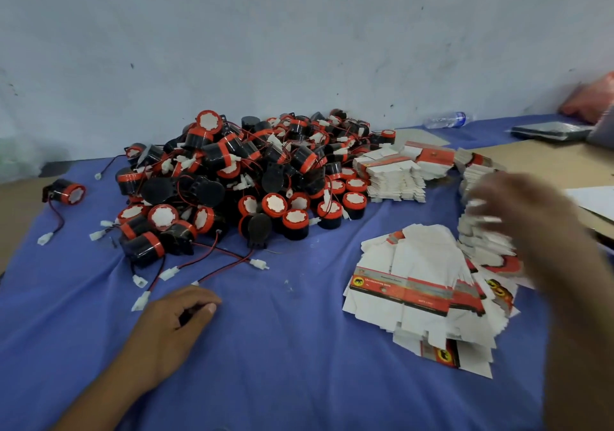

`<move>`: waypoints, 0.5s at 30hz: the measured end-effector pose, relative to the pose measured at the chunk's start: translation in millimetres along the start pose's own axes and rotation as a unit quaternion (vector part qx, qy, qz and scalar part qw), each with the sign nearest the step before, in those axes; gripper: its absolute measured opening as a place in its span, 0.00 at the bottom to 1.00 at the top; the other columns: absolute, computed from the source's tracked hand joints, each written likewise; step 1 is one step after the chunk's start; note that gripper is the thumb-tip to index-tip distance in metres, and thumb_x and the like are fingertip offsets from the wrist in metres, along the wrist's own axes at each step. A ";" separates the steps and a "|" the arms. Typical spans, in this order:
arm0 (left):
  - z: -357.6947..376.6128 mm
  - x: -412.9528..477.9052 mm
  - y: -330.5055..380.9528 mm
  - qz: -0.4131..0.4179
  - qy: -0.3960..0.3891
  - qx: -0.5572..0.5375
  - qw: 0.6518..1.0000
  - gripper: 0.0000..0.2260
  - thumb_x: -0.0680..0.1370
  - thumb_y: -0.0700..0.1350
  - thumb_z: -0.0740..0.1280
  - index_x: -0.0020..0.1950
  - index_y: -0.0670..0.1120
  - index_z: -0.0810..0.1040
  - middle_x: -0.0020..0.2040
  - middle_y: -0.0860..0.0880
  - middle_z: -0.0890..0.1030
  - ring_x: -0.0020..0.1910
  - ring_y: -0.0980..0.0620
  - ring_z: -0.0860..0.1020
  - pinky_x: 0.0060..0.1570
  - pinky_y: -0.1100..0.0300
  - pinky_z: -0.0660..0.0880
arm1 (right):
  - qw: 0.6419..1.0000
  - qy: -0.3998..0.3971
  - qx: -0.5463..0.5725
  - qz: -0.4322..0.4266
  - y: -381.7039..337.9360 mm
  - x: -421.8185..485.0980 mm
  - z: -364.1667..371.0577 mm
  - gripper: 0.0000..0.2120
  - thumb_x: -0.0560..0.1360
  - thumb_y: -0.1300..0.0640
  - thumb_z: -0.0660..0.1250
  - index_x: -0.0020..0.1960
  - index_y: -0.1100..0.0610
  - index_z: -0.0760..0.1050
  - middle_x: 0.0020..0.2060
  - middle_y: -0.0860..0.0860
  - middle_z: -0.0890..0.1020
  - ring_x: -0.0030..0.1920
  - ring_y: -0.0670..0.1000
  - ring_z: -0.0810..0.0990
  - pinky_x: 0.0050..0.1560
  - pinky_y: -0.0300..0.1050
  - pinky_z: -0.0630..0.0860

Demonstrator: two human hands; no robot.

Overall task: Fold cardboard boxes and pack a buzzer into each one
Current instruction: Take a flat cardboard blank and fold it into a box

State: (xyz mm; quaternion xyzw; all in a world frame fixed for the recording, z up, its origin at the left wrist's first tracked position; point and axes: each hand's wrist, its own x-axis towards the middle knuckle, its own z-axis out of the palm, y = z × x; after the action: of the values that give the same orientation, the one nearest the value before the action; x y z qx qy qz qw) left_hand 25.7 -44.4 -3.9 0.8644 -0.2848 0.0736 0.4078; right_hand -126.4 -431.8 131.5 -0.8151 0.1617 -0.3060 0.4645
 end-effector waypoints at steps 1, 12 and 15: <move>-0.2 -0.1 0.3 -0.002 -0.005 -0.002 1.000 0.12 0.77 0.35 0.69 0.44 0.52 0.83 0.48 0.63 0.82 0.53 0.74 0.74 0.50 0.80 0.66 | 0.991 -0.078 -0.111 0.003 1.2 -0.7 8.6 0.17 0.73 0.37 0.70 0.60 0.39 0.76 0.52 0.41 0.83 0.48 0.43 0.81 0.48 0.47 0.78; -2.3 0.1 3.6 -0.005 -0.027 -0.013 1.000 0.09 0.77 0.36 0.69 0.46 0.50 0.83 0.50 0.64 0.81 0.55 0.75 0.73 0.57 0.81 0.63 | 0.796 -0.395 -0.458 -0.013 27.6 -16.1 96.3 0.52 0.62 0.27 0.72 0.78 0.41 0.50 0.74 0.49 0.59 0.76 0.57 0.52 0.76 0.58 0.50; -2.1 0.0 7.4 -0.014 -0.016 -0.022 1.000 0.10 0.77 0.37 0.69 0.50 0.54 0.82 0.51 0.64 0.80 0.53 0.67 0.76 0.52 0.76 0.69 | 0.855 -0.368 -0.363 -0.028 9.6 -17.0 94.9 0.49 0.61 0.24 0.68 0.74 0.35 0.50 0.72 0.42 0.58 0.75 0.53 0.53 0.72 0.55 0.60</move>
State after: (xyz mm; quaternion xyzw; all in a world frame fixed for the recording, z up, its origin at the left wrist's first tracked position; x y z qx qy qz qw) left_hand 21.8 -46.6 2.3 0.8600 -0.2809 0.0475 0.4233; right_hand -77.5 -365.0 81.3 -0.9832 0.0557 0.0840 0.1521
